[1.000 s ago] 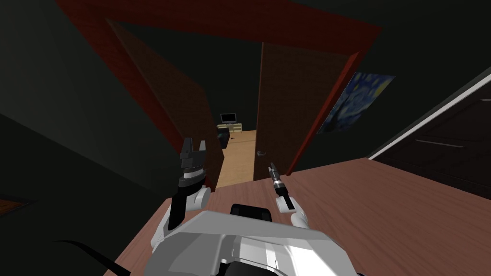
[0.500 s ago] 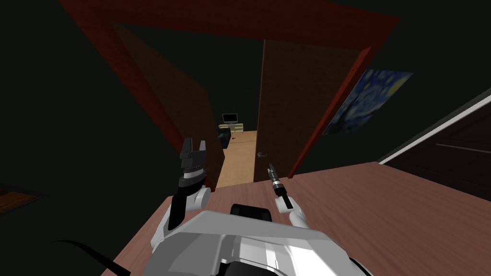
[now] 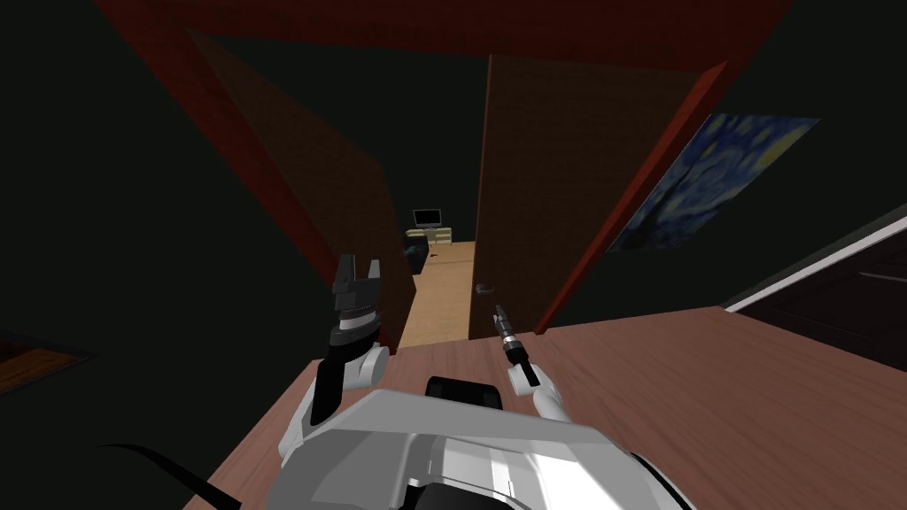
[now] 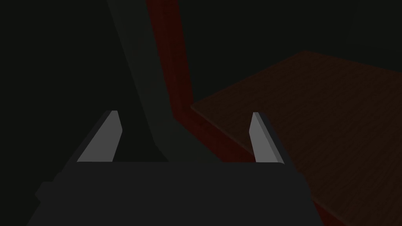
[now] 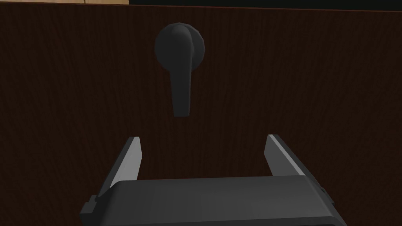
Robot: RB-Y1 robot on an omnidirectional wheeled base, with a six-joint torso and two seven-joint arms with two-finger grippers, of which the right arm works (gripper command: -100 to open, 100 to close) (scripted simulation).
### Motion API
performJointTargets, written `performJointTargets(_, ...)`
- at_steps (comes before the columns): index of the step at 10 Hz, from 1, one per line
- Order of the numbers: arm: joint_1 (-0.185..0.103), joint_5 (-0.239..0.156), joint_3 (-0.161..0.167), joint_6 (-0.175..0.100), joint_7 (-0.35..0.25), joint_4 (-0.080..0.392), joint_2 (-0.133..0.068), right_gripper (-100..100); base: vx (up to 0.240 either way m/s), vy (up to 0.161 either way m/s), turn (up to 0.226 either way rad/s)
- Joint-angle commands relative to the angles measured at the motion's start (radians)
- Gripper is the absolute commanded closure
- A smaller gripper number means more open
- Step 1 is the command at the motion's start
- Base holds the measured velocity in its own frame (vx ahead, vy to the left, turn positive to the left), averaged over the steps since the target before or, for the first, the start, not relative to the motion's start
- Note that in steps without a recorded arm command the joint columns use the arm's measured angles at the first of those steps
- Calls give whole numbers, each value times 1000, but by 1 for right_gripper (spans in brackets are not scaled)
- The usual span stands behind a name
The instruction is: Push the door open
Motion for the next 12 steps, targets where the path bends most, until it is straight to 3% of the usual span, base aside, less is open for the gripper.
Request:
performJointTargets(1,-15,0,5,0,-4,36,0,-100,54,-59,68)
performJointTargets(2,-23,0,6,-2,-6,54,1,-100,53,-56,66)
performJointTargets(4,-17,-1,2,-5,-2,46,0,-100,61,-11,19)
performJointTargets(12,-13,-10,-13,-15,15,59,11,-100,192,29,27)
